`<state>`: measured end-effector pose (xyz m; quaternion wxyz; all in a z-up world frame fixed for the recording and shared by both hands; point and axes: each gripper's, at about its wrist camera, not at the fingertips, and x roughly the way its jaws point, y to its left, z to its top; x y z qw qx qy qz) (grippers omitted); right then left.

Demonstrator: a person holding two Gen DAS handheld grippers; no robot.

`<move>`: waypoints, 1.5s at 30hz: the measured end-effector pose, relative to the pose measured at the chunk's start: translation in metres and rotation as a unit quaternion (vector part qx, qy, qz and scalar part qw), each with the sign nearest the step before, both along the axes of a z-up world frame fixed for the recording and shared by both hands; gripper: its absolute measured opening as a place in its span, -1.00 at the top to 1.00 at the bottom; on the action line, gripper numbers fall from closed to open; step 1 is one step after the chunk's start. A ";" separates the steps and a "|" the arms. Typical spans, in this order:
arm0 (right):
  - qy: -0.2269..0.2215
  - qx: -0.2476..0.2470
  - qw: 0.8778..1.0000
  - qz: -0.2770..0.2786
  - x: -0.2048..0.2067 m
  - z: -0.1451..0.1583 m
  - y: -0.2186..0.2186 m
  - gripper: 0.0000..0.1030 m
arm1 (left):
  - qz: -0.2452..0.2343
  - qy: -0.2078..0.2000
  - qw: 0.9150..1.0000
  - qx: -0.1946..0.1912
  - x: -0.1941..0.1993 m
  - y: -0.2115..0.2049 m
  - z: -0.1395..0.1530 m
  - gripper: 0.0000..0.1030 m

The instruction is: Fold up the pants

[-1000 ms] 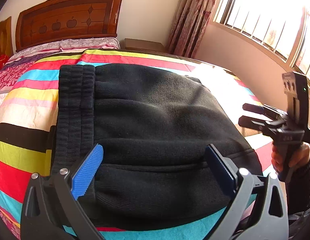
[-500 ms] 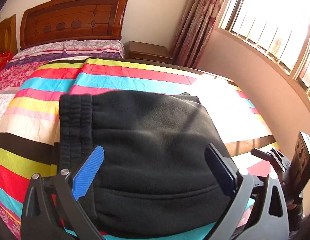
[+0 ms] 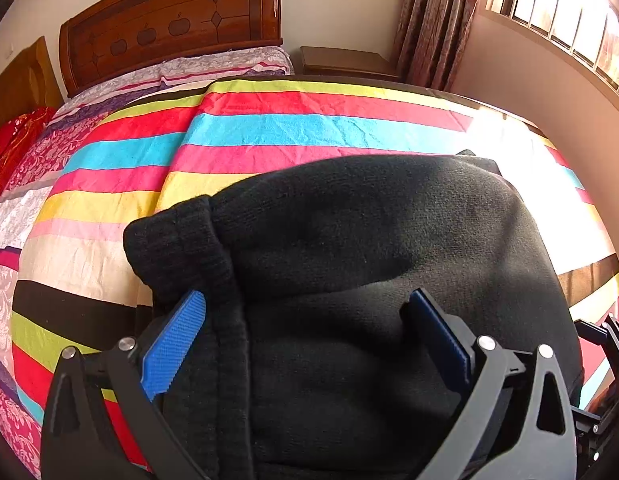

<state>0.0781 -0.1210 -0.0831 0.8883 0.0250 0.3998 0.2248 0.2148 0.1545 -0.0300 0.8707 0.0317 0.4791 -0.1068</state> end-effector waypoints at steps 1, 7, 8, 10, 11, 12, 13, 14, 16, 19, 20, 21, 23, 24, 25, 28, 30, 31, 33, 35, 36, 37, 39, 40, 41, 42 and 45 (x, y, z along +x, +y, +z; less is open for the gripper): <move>0.001 0.001 1.000 0.000 -0.001 0.000 0.000 -0.91 | 0.000 -0.001 1.000 0.000 0.001 0.000 0.000 -0.96; -0.006 -0.006 1.000 -0.003 -0.004 0.000 0.000 -0.91 | -0.001 -0.007 1.000 -0.003 0.000 0.001 -0.001 -0.96; -0.005 -0.005 1.000 -0.003 -0.004 -0.001 -0.001 -0.91 | -0.001 -0.006 1.000 -0.005 0.000 0.001 -0.001 -0.96; -0.001 -0.003 1.000 -0.003 -0.004 -0.001 -0.002 -0.91 | -0.001 -0.003 1.000 -0.008 0.001 0.002 0.000 -0.96; 0.000 -0.003 1.000 -0.003 -0.004 -0.001 -0.002 -0.91 | 0.000 -0.001 1.000 -0.010 0.002 0.002 0.000 -0.96; 0.002 -0.003 1.000 -0.003 -0.004 -0.001 -0.002 -0.91 | 0.002 0.002 1.000 -0.016 0.002 0.004 0.002 -0.96; 0.006 -0.003 1.000 -0.003 -0.005 -0.001 -0.002 -0.91 | 0.006 0.005 1.000 -0.022 0.000 0.006 0.005 -0.96; 0.013 -0.004 1.000 -0.001 -0.005 0.000 -0.003 -0.91 | 0.011 0.009 0.999 -0.030 -0.002 0.011 0.010 -0.96; 0.038 -0.007 0.999 0.018 -0.006 0.004 -0.004 -0.91 | 0.028 -0.002 0.997 -0.073 -0.013 0.030 0.030 -0.96; 0.046 -0.007 0.998 0.048 -0.016 0.015 -0.017 -0.91 | 0.073 -0.045 0.983 -0.160 -0.034 0.083 0.062 -0.96; 0.042 0.001 0.998 0.045 -0.019 0.020 -0.026 -0.91 | 0.101 -0.052 0.979 -0.171 -0.039 0.103 0.067 -0.96; 0.040 0.014 0.999 0.033 -0.020 0.025 -0.039 -0.91 | 0.125 -0.052 0.975 -0.177 -0.042 0.123 0.069 -0.96; 0.043 0.050 0.998 -0.004 -0.016 0.030 -0.068 -0.91 | 0.155 -0.027 0.969 -0.192 -0.043 0.154 0.062 -0.96; 0.049 0.071 0.996 -0.028 -0.012 0.030 -0.082 -0.91 | 0.165 -0.009 0.966 -0.201 -0.044 0.164 0.056 -0.96; 0.057 0.091 0.993 -0.050 -0.008 0.028 -0.095 -0.91 | 0.164 0.008 0.963 -0.212 -0.045 0.171 0.048 -0.96; 0.091 0.151 0.980 -0.090 0.001 0.020 -0.121 -0.91 | 0.128 0.056 0.958 -0.252 -0.052 0.169 0.027 -0.96; 0.103 0.182 0.974 -0.092 0.005 0.015 -0.124 -0.91 | 0.092 0.081 0.951 -0.283 -0.057 0.156 0.015 -0.96; 0.109 0.190 0.971 -0.091 0.007 0.013 -0.123 -0.91 | 0.075 0.092 0.947 -0.297 -0.057 0.148 0.011 -0.96; 0.122 0.198 0.969 -0.082 0.013 0.012 -0.116 -0.91 | 0.054 0.111 0.946 -0.299 -0.056 0.132 0.005 -0.96; 0.129 0.203 0.968 -0.068 0.020 0.012 -0.106 -0.91 | 0.048 0.133 0.950 -0.279 -0.049 0.120 -0.003 -0.96; 0.132 0.204 0.968 -0.061 0.024 0.013 -0.100 -0.91 | 0.048 0.143 0.951 -0.271 -0.046 0.115 -0.006 -0.96; 0.136 0.205 0.968 -0.055 0.029 0.013 -0.095 -0.91 | 0.047 0.146 0.953 -0.262 -0.043 0.112 -0.010 -0.96; 0.149 0.203 0.967 -0.048 0.041 0.011 -0.085 -0.91 | 0.040 0.152 0.956 -0.247 -0.040 0.107 -0.012 -0.96; 0.157 0.200 0.966 -0.044 0.046 0.009 -0.079 -0.91 | 0.038 0.156 0.956 -0.244 -0.039 0.105 -0.012 -0.96; 0.165 0.197 0.966 -0.037 0.052 0.007 -0.073 -0.91 | 0.035 0.160 0.957 -0.239 -0.037 0.105 -0.013 -0.96; 0.173 0.199 0.964 -0.029 0.056 0.005 -0.066 -0.91 | 0.030 0.164 0.958 -0.234 -0.035 0.103 -0.013 -0.96; 0.205 0.204 0.957 -0.002 0.068 -0.003 -0.049 -0.91 | 0.033 0.177 0.953 -0.242 -0.027 0.106 -0.018 -0.96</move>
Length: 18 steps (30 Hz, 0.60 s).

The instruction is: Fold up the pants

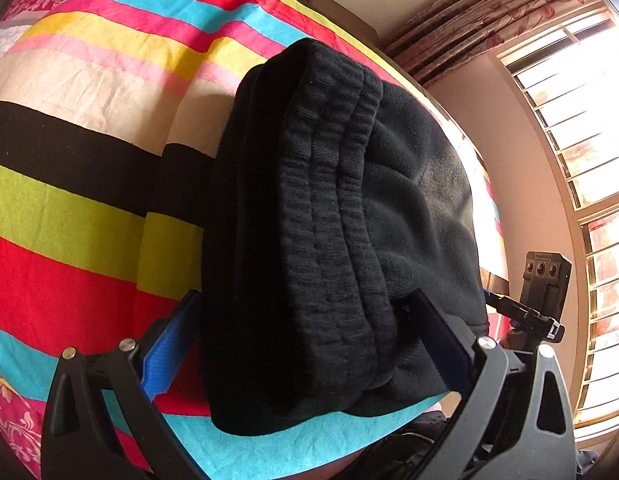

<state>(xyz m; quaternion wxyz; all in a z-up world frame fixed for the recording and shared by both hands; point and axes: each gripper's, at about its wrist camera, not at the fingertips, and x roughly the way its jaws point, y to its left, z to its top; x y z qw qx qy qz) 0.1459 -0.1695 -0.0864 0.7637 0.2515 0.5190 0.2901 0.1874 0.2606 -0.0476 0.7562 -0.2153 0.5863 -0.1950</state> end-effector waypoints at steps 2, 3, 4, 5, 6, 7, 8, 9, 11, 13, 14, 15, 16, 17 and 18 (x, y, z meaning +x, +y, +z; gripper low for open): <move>0.015 -0.006 1.000 0.015 0.003 -0.002 0.010 -0.91 | 0.000 0.017 1.000 -0.025 0.005 0.002 -0.010 -0.96; 0.023 -0.004 1.000 0.020 0.007 -0.005 0.015 -0.92 | 0.000 0.010 0.999 -0.031 0.005 0.001 -0.010 -0.96; 0.023 0.000 1.000 0.021 0.010 -0.005 0.018 -0.92 | -0.006 0.006 1.000 -0.028 0.004 -0.001 -0.011 -0.96; 0.029 0.003 0.999 0.024 0.012 -0.005 0.020 -0.92 | -0.010 0.005 1.000 -0.025 0.004 -0.003 -0.011 -0.96; 0.033 0.005 0.999 0.026 0.010 -0.003 0.020 -0.92 | -0.011 0.007 1.000 -0.027 0.003 -0.004 -0.011 -0.96; 0.037 0.007 0.999 0.028 0.011 -0.003 0.022 -0.92 | -0.009 0.006 0.999 -0.031 0.003 -0.004 -0.010 -0.96; 0.039 0.007 0.999 0.029 0.012 -0.002 0.024 -0.92 | -0.009 0.007 0.999 -0.037 0.002 -0.003 -0.011 -0.96; 0.041 0.008 0.999 0.029 0.014 -0.001 0.024 -0.92 | -0.007 0.009 0.999 -0.046 0.003 0.000 -0.012 -0.96; 0.046 0.021 0.998 0.024 0.018 0.000 0.023 -0.92 | 0.007 0.014 0.996 -0.082 0.003 0.009 -0.017 -0.96; 0.050 0.041 0.998 0.014 0.020 -0.003 0.018 -0.84 | 0.013 0.018 0.994 -0.112 0.004 0.016 -0.020 -0.95; 0.049 0.044 0.998 0.010 0.019 -0.003 0.015 -0.78 | 0.012 0.017 0.993 -0.117 0.004 0.017 -0.021 -0.95; 0.046 0.043 0.998 0.006 0.018 -0.004 0.013 -0.64 | 0.008 0.013 0.994 -0.112 0.003 0.016 -0.020 -0.93; 0.043 0.041 0.998 0.003 0.015 -0.004 0.010 -0.49 | 0.002 0.008 0.996 -0.093 0.001 0.012 -0.018 -0.82; 0.041 0.037 0.998 -0.002 0.013 -0.005 0.006 -0.40 | -0.002 0.004 0.997 -0.072 0.000 0.009 -0.015 -0.78; 0.038 0.034 0.999 -0.006 0.011 -0.005 0.003 -0.21 | -0.001 0.003 0.998 -0.065 -0.001 0.008 -0.012 -0.69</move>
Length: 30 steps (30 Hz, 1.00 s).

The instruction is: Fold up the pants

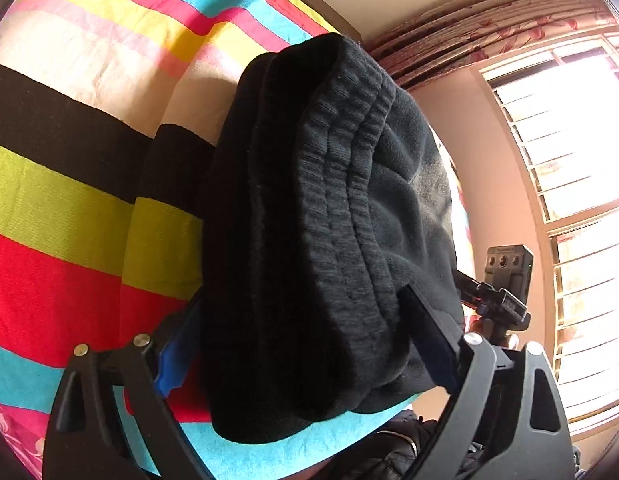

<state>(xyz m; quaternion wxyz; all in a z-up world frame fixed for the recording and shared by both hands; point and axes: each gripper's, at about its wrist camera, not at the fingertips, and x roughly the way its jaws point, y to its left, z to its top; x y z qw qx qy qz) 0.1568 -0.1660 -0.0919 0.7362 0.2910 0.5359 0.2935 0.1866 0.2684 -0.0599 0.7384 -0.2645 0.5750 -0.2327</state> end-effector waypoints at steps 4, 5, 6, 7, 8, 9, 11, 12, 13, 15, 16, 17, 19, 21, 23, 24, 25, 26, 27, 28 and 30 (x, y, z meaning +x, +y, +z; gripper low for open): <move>-0.019 0.008 1.000 -0.007 0.002 0.001 -0.005 0.02 | 0.016 -0.028 0.999 0.019 -0.006 -0.004 0.016 -0.26; -0.031 0.003 0.999 -0.008 0.000 0.004 -0.004 0.05 | 0.018 -0.038 0.999 0.032 -0.008 -0.007 0.021 -0.23; -0.045 -0.004 0.999 -0.010 -0.002 0.007 -0.003 0.11 | 0.019 -0.049 0.998 0.045 -0.010 -0.012 0.027 -0.17; -0.060 -0.012 0.998 -0.012 -0.005 0.012 -0.002 0.19 | 0.020 -0.060 0.996 0.057 -0.013 -0.015 0.033 -0.13; -0.076 -0.018 0.997 -0.013 -0.008 0.016 0.000 0.23 | 0.021 -0.069 0.995 0.067 -0.015 -0.019 0.039 -0.10; -0.091 -0.024 0.995 -0.014 -0.010 0.022 0.003 0.28 | 0.023 -0.078 0.994 0.072 -0.016 -0.020 0.045 -0.06; -0.115 -0.036 0.993 -0.013 -0.015 0.033 0.006 0.32 | 0.027 -0.093 0.993 0.068 -0.019 -0.020 0.059 -0.01; -0.124 -0.041 0.991 -0.012 -0.017 0.038 0.008 0.34 | 0.026 -0.102 0.992 0.066 -0.019 -0.021 0.066 0.02; -0.133 -0.042 0.990 -0.011 -0.017 0.044 0.010 0.35 | 0.024 -0.111 0.991 0.068 -0.018 -0.022 0.074 0.03; -0.156 -0.048 0.987 -0.006 -0.017 0.059 0.014 0.36 | 0.023 -0.127 0.989 0.072 -0.017 -0.023 0.088 0.03; -0.170 -0.059 0.984 -0.001 -0.013 0.069 0.021 0.36 | 0.024 -0.134 0.988 0.070 -0.014 -0.018 0.095 0.04; -0.184 -0.066 0.981 0.002 -0.009 0.079 0.024 0.36 | 0.028 -0.142 0.987 0.067 -0.010 -0.016 0.102 0.04; -0.207 -0.070 0.976 0.002 0.000 0.098 0.026 0.36 | 0.033 -0.164 0.984 0.063 0.004 -0.015 0.119 0.04; -0.232 -0.078 0.970 0.000 0.015 0.117 0.028 0.37 | 0.048 -0.186 0.979 0.071 0.024 -0.014 0.132 0.04; -0.254 -0.090 0.963 -0.001 0.035 0.130 0.033 0.37 | 0.059 -0.206 0.973 0.082 0.051 -0.017 0.140 0.04; -0.260 -0.097 0.961 -0.004 0.048 0.135 0.035 0.37 | 0.064 -0.216 0.970 0.089 0.064 -0.018 0.141 0.04; -0.262 -0.102 0.960 -0.009 0.062 0.138 0.037 0.37 | 0.071 -0.224 0.967 0.093 0.077 -0.018 0.141 0.04; -0.266 -0.111 0.957 -0.010 0.075 0.140 0.040 0.37 | 0.076 -0.230 0.966 0.096 0.093 -0.019 0.141 0.04; -0.272 -0.119 0.955 -0.014 0.088 0.140 0.042 0.37 | 0.080 -0.236 0.963 0.099 0.105 -0.020 0.139 0.04; -0.276 -0.124 0.953 -0.019 0.104 0.141 0.048 0.37 | 0.085 -0.241 0.962 0.100 0.120 -0.022 0.137 0.04; -0.288 -0.132 0.948 -0.025 0.127 0.138 0.050 0.37 | 0.097 -0.246 0.959 0.100 0.147 -0.023 0.126 0.04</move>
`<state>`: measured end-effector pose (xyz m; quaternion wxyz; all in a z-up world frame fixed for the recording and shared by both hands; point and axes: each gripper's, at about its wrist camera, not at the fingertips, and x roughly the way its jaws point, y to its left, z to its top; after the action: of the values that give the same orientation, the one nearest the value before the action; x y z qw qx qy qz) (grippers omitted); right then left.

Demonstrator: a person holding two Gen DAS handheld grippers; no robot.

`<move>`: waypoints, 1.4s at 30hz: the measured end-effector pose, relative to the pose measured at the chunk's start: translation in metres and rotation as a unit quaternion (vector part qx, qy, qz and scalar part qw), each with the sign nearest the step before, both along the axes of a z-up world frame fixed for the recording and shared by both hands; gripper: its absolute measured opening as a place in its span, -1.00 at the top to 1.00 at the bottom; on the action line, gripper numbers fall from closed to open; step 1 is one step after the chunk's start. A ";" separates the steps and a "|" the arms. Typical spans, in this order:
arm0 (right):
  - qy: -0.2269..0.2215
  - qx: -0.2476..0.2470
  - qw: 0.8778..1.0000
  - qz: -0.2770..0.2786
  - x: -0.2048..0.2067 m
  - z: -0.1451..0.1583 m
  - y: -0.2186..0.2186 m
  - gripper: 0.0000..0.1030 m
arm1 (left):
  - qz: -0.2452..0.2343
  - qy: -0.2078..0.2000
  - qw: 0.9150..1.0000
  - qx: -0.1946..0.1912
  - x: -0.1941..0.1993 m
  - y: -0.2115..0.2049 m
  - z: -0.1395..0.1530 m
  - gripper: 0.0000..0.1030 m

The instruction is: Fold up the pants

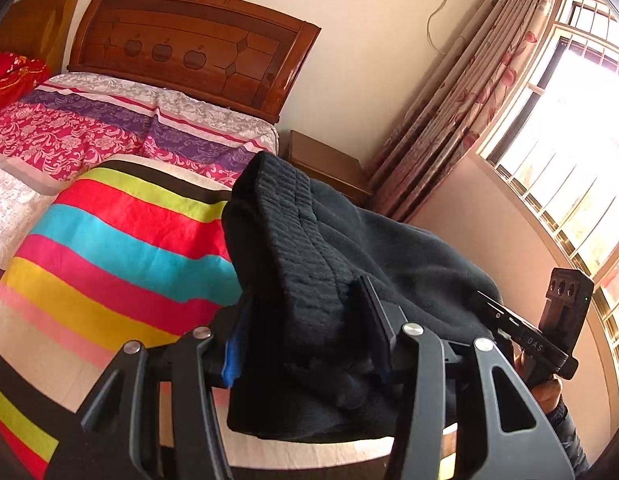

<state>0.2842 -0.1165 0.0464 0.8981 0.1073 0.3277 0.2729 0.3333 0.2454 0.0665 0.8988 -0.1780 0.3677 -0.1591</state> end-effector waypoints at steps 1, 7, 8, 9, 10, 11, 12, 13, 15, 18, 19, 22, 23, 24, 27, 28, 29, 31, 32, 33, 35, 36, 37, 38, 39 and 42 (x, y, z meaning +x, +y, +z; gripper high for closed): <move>-0.003 -0.003 1.000 -0.005 0.012 -0.004 0.001 0.37 | 0.007 0.009 1.000 -0.003 0.012 0.000 -0.012 0.04; 0.101 -0.021 0.994 -0.038 0.061 -0.079 0.001 0.33 | 0.028 0.113 0.993 -0.011 0.051 0.008 -0.101 -0.37; 0.136 -0.031 0.989 -0.050 0.064 -0.095 -0.004 0.26 | 0.031 0.112 0.993 -0.029 0.048 0.016 -0.101 -0.40; 0.142 -0.016 0.988 -0.056 0.060 -0.099 -0.008 0.14 | 0.038 0.108 0.993 -0.028 0.045 0.023 -0.097 -0.47; 0.138 -0.003 0.989 -0.057 0.055 -0.096 -0.013 -0.10 | 0.050 0.096 0.994 -0.010 0.041 0.028 -0.088 -0.57; 0.139 -0.010 0.988 -0.061 0.050 -0.090 -0.015 -0.21 | 0.077 0.077 0.994 0.023 0.035 0.031 -0.076 -0.55; 0.133 -0.020 0.989 -0.069 0.042 -0.085 -0.018 -0.37 | 0.110 0.058 0.990 0.059 0.026 0.032 -0.062 -0.55; 0.116 -0.031 0.989 -0.081 0.035 -0.076 -0.019 -0.44 | 0.125 0.033 0.989 0.074 0.018 0.030 -0.047 -0.56; 0.074 -0.044 0.993 -0.085 0.019 -0.059 -0.020 -0.44 | 0.087 -0.007 0.994 0.059 0.002 0.012 -0.026 -0.63; 0.046 -0.067 0.995 -0.052 0.006 -0.054 -0.009 -0.46 | 0.017 -0.030 0.995 0.097 -0.011 -0.038 -0.022 -0.72; 0.039 -0.084 0.995 -0.039 -0.001 -0.055 0.003 -0.46 | -0.004 -0.022 0.993 0.116 -0.012 -0.054 -0.031 -0.72; 0.015 -0.175 0.984 -0.013 -0.015 -0.071 0.042 -0.54 | -0.005 0.026 0.975 0.219 -0.005 -0.089 -0.074 -0.77; 0.015 -0.208 0.978 -0.010 -0.013 -0.082 0.053 -0.57 | 0.001 0.026 0.966 0.259 -0.008 -0.096 -0.084 -0.82; 0.005 -0.232 0.972 -0.014 -0.016 -0.089 0.061 -0.64 | 0.001 0.017 0.960 0.280 -0.012 -0.099 -0.088 -0.91; 0.022 -0.239 0.971 -0.012 -0.021 -0.089 0.060 -0.70 | 0.062 0.025 0.953 0.296 -0.027 -0.088 -0.072 -0.93; 0.038 -0.248 0.968 -0.009 -0.025 -0.084 0.060 -0.70 | 0.096 0.005 0.946 0.308 -0.041 -0.085 -0.059 -0.93; 0.046 -0.249 0.967 0.000 -0.032 -0.077 0.058 -0.70 | 0.117 -0.018 0.943 0.311 -0.058 -0.082 -0.044 -0.95; 0.024 -0.242 0.970 0.001 -0.057 -0.058 0.053 -0.71 | 0.154 -0.057 0.937 0.308 -0.094 -0.080 -0.017 -0.97; 0.005 -0.237 0.971 -0.008 -0.071 -0.047 0.051 -0.71 | 0.173 -0.071 0.933 0.307 -0.110 -0.079 -0.005 -0.97; -0.009 -0.227 0.974 -0.020 -0.084 -0.038 0.049 -0.71 | 0.188 -0.081 0.929 0.308 -0.125 -0.080 0.005 -0.97; -0.021 -0.194 0.979 -0.054 -0.106 -0.020 0.042 -0.71 | 0.197 -0.093 0.926 0.308 -0.150 -0.084 0.023 -0.97; -0.021 -0.173 0.982 -0.072 -0.114 -0.013 0.039 -0.71 | 0.203 -0.098 0.925 0.307 -0.162 -0.087 0.029 -0.97; -0.019 -0.154 0.984 -0.087 -0.120 -0.008 0.037 -0.71 | 0.216 -0.102 0.921 0.308 -0.175 -0.091 0.034 -0.97; -0.018 -0.139 0.985 -0.103 -0.121 -0.004 0.036 -0.71 | 0.234 -0.106 0.915 0.310 -0.187 -0.093 0.036 -0.97; -0.019 -0.128 0.984 -0.118 -0.125 0.000 0.036 -0.71 | 0.249 -0.111 0.910 0.312 -0.197 -0.097 0.038 -0.97; -0.017 -0.111 0.981 -0.158 -0.135 0.003 0.034 -0.72 | 0.234 -0.116 0.916 0.303 -0.217 -0.104 0.036 -0.97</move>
<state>0.1494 -0.0828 0.0495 0.9415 0.0525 0.3200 0.0915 0.1160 0.1419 0.1028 0.9577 0.0420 0.2390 0.1550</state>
